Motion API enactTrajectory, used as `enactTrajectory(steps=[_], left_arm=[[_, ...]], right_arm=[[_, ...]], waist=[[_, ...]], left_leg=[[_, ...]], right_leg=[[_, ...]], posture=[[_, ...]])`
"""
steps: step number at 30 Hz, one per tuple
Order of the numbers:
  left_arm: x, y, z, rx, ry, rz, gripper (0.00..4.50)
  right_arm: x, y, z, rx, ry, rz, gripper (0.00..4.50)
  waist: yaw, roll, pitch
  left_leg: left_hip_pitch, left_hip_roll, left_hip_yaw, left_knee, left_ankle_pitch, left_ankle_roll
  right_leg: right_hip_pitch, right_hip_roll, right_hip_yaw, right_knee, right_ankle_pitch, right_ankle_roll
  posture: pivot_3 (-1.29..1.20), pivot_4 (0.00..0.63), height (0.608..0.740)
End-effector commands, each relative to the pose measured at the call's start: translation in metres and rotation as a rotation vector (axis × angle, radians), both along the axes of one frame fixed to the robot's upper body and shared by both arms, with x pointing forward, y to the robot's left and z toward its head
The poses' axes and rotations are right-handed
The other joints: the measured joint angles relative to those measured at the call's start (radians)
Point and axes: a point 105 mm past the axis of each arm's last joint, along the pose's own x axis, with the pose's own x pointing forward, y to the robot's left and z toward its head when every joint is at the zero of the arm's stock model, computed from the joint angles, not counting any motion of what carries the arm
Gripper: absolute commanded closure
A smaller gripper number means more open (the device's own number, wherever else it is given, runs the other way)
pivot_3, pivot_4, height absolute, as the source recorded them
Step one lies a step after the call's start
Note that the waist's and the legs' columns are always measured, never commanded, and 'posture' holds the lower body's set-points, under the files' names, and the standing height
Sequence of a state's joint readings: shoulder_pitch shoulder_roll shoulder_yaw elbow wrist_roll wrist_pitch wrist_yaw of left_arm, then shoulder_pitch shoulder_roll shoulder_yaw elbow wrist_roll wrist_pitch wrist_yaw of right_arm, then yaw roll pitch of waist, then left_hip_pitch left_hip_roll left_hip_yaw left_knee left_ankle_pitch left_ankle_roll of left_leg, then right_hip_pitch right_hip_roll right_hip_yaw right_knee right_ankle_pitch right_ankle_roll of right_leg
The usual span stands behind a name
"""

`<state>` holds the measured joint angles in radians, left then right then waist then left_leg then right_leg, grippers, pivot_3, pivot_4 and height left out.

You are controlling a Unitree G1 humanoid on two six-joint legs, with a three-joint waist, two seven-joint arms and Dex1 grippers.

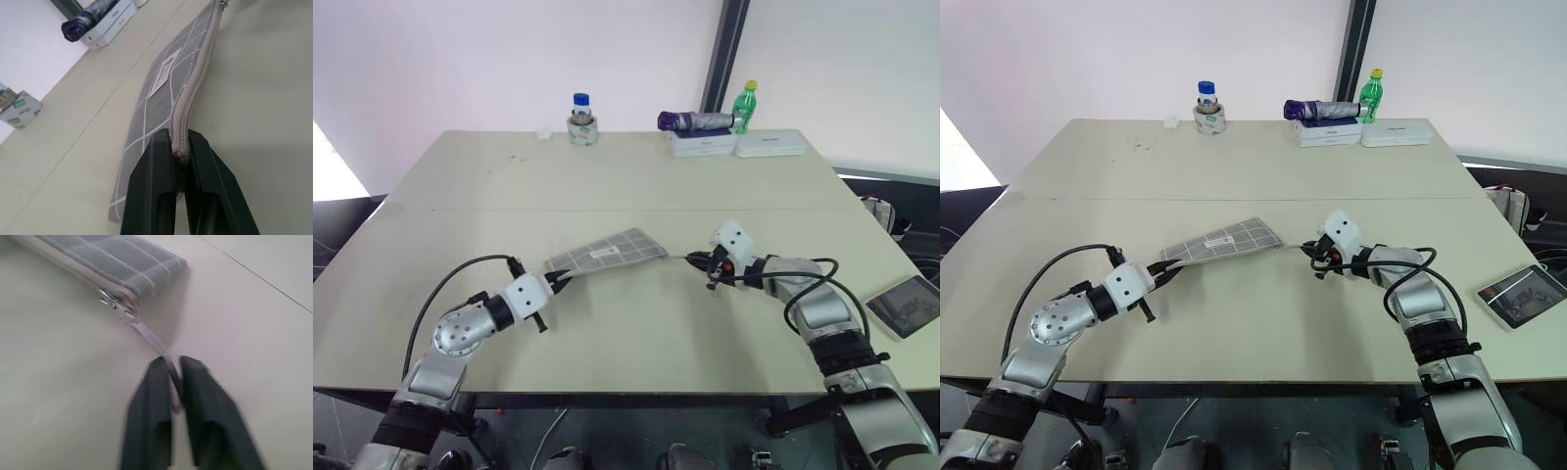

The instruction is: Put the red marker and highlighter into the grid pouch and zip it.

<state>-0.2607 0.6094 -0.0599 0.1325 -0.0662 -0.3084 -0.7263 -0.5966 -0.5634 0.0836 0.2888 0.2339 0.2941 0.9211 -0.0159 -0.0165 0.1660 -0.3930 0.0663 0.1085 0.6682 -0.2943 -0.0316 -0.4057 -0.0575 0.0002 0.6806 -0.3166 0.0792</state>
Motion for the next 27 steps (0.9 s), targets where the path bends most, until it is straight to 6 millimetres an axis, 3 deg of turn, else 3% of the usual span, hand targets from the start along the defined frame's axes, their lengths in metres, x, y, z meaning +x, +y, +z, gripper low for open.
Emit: enactTrajectory(steps=[1, 5, 6, 11, 18, 27], left_arm=[[0.003, 0.011, 0.018, -0.026, -0.031, -0.007, 2.32], [0.003, 0.022, 0.032, -0.170, 0.012, 0.020, 0.24], [0.001, 0.025, 0.036, -0.234, 0.039, 0.026, 0.05], [-0.017, 0.040, 0.045, -0.436, 0.197, 0.059, 0.05], [-0.034, 0.097, 0.036, -0.408, 0.232, 0.290, 0.05], [-0.046, 0.141, 0.030, -0.359, 0.203, 0.451, 0.05]], right_arm=[[-0.007, 0.004, 0.029, 0.086, -0.060, 0.057, 2.06], [-0.003, -0.004, 0.039, 0.118, -0.083, 0.023, 0.00], [-0.002, -0.006, 0.040, 0.122, -0.086, 0.014, 0.00], [-0.006, -0.012, 0.037, 0.075, -0.100, 0.019, 0.00], [-0.011, -0.034, 0.037, 0.038, -0.122, -0.003, 0.00], [-0.018, -0.059, 0.024, -0.036, -0.106, -0.047, 0.00]], waist=[[-0.001, 0.000, 0.000], [-0.001, 0.000, 0.000], [-0.002, 0.000, 0.000], [-0.006, 0.000, 0.000], [-0.004, 0.000, 0.000], [-0.002, 0.000, 0.000]], left_leg=[[0.000, 0.000, 0.000, 0.000, 0.000, 0.000], [0.000, 0.000, 0.000, 0.000, 0.000, 0.000], [0.000, 0.000, 0.000, 0.000, 0.000, 0.000], [0.000, 0.001, -0.001, 0.000, 0.000, 0.000], [0.000, 0.000, -0.001, 0.000, 0.000, 0.000], [0.000, 0.000, -0.001, 0.000, 0.000, 0.000]], right_leg=[[0.000, 0.000, 0.000, 0.000, 0.000, 0.000], [0.000, 0.000, 0.000, 0.000, 0.000, 0.000], [0.000, 0.000, 0.000, 0.000, 0.000, 0.000], [0.000, 0.000, 0.000, 0.000, 0.000, 0.000], [0.000, -0.001, 0.000, 0.000, 0.000, 0.000], [0.000, -0.001, 0.000, -0.001, 0.000, 0.000]], posture=[[0.00, 0.150, 0.740], [0.00, 0.150, 0.740], [0.00, 0.150, 0.740], [0.00, 0.150, 0.740], [0.00, 0.150, 0.740], [0.00, 0.150, 0.740]])
